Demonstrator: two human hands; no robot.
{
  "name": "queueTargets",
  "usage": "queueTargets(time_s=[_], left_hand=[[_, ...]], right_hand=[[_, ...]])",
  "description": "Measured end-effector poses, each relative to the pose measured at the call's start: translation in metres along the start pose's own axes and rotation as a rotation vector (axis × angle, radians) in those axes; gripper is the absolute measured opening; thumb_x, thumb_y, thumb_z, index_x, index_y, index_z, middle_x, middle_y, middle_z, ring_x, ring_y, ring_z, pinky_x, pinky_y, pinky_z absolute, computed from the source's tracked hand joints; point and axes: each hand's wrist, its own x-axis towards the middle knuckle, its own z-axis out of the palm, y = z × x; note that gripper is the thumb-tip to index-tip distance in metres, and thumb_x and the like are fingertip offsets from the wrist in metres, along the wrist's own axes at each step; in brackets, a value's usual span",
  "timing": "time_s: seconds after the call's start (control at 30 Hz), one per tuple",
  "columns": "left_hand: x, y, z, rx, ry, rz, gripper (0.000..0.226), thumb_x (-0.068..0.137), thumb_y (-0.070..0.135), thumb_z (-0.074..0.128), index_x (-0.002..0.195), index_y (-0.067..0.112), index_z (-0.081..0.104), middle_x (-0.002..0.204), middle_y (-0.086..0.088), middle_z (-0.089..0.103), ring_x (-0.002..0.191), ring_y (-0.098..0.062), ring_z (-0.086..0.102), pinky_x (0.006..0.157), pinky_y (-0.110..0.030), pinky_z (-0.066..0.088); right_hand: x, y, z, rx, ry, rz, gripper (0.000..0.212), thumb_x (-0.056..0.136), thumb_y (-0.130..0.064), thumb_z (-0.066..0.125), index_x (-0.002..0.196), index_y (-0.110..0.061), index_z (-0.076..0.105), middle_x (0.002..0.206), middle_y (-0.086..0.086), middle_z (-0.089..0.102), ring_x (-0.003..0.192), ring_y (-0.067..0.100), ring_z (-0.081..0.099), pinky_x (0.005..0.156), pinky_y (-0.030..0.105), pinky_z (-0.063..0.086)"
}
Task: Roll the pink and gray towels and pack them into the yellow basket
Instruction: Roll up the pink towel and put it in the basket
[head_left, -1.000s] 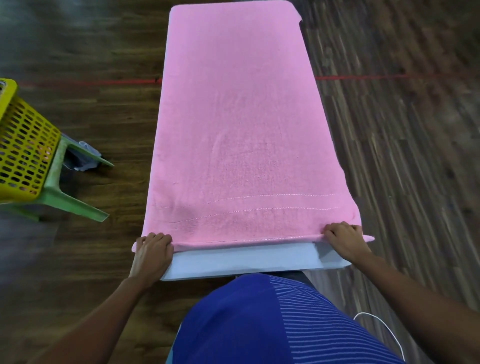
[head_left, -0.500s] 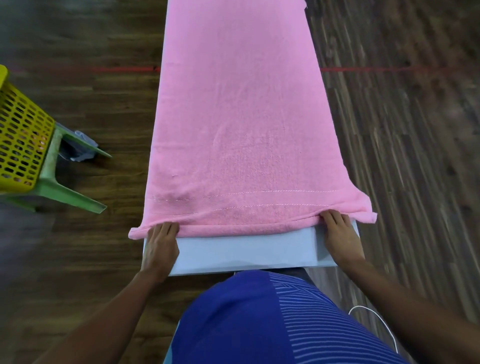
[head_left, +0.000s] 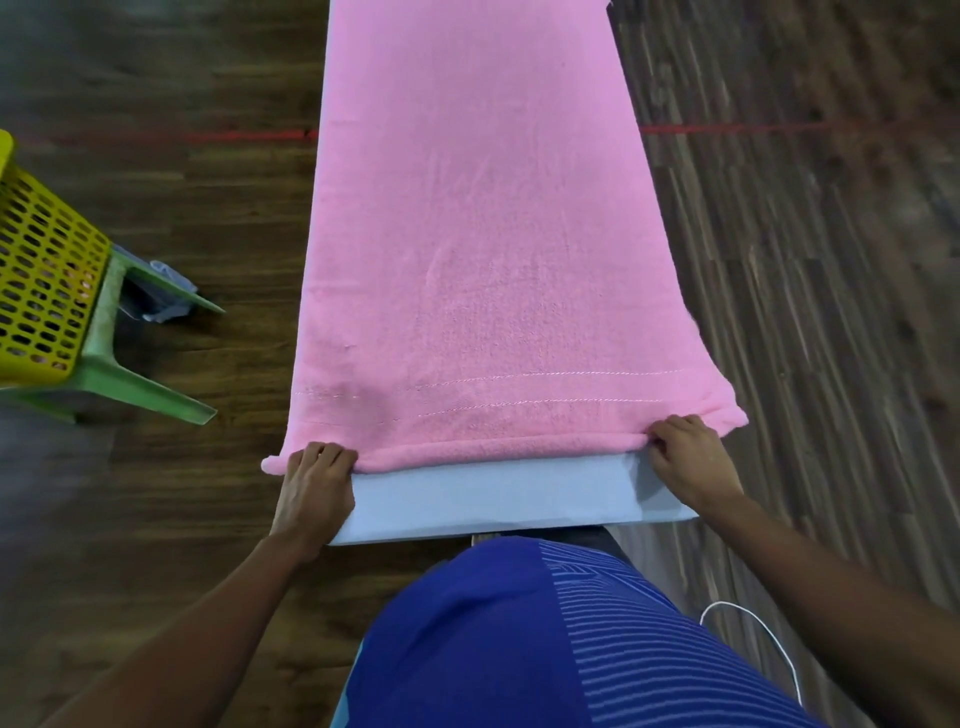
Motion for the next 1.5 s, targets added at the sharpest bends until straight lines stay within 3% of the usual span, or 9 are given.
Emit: queueTargets(time_s=[0.17,0.37,0.57,0.73,0.93,1.1,1.23,1.37,1.5], left_hand=[[-0.009,0.005,-0.006,0.021,-0.088,-0.037,0.031,0.082,0.026,0.033,0.078,0.014,0.061,0.072,-0.003,0.060,0.076,-0.029,0.055,0.085,-0.048,0.035],[0.012,0.008,-0.004,0.038,-0.097,-0.244,0.010,0.087,0.015,0.050,0.093,0.011,0.058,0.088,-0.010,0.058,0.087,-0.032,0.051,0.087,-0.051,0.034],[0.005,0.018,0.006,-0.133,0.018,-0.152,0.029,0.071,-0.016,0.062,0.095,0.001,0.061,0.089,-0.015,0.057,0.080,-0.032,0.048,0.067,-0.049,0.048],[-0.009,0.014,0.011,-0.073,-0.002,-0.062,0.036,0.076,-0.006,0.066,0.112,-0.004,0.062,0.108,-0.020,0.062,0.100,-0.035,0.054,0.084,-0.050,0.052],[0.008,0.008,-0.002,-0.045,-0.006,-0.067,0.017,0.083,0.006,0.054,0.092,0.002,0.068,0.087,-0.013,0.067,0.081,-0.034,0.057,0.076,-0.047,0.047],[0.008,0.008,-0.007,0.020,-0.132,-0.118,0.034,0.085,0.029,0.030,0.076,0.014,0.060,0.073,-0.003,0.061,0.073,-0.028,0.056,0.088,-0.050,0.035],[0.015,0.010,-0.004,0.010,-0.015,-0.199,0.016,0.084,0.020,0.060,0.098,0.010,0.060,0.094,-0.011,0.059,0.089,-0.032,0.052,0.086,-0.050,0.036],[0.014,0.018,0.000,-0.065,0.008,-0.120,0.021,0.075,-0.007,0.067,0.091,0.006,0.060,0.086,-0.011,0.057,0.077,-0.033,0.051,0.066,-0.043,0.038],[0.004,0.015,0.002,-0.073,-0.070,-0.058,0.039,0.066,-0.001,0.069,0.105,0.001,0.064,0.102,-0.014,0.064,0.093,-0.033,0.055,0.079,-0.046,0.048]], right_hand=[[-0.007,0.001,-0.008,-0.004,-0.201,0.079,0.040,0.087,-0.030,0.031,0.094,-0.017,0.068,0.095,0.004,0.063,0.093,0.026,0.053,0.086,0.039,0.031],[0.004,-0.004,-0.007,-0.044,-0.025,0.140,0.011,0.086,-0.022,0.060,0.096,-0.019,0.060,0.097,0.004,0.060,0.095,0.030,0.052,0.089,0.046,0.031],[-0.010,-0.010,0.005,0.115,0.098,0.018,0.014,0.083,-0.002,0.062,0.097,-0.002,0.063,0.093,0.013,0.058,0.083,0.035,0.054,0.072,0.045,0.046],[-0.023,-0.004,0.017,0.077,0.119,-0.050,0.033,0.081,0.000,0.065,0.113,-0.006,0.061,0.114,0.010,0.062,0.102,0.028,0.052,0.093,0.040,0.044],[0.002,-0.001,-0.001,-0.016,0.022,-0.010,0.019,0.082,-0.014,0.059,0.095,-0.012,0.072,0.089,0.007,0.070,0.081,0.031,0.057,0.075,0.041,0.041],[0.014,-0.002,-0.013,-0.063,-0.184,0.091,0.039,0.084,-0.033,0.033,0.092,-0.021,0.069,0.091,0.004,0.068,0.091,0.025,0.054,0.084,0.039,0.030],[0.012,-0.008,-0.007,-0.110,0.050,0.086,0.014,0.085,-0.020,0.063,0.097,-0.014,0.064,0.097,0.008,0.061,0.091,0.031,0.052,0.080,0.043,0.033],[0.005,-0.015,0.003,0.093,0.117,0.053,0.008,0.085,-0.005,0.060,0.093,-0.004,0.061,0.089,0.014,0.056,0.080,0.036,0.052,0.069,0.044,0.044],[-0.010,-0.015,0.016,0.002,0.111,-0.025,0.024,0.075,-0.002,0.067,0.098,-0.004,0.061,0.096,0.013,0.063,0.085,0.033,0.055,0.077,0.045,0.046]])
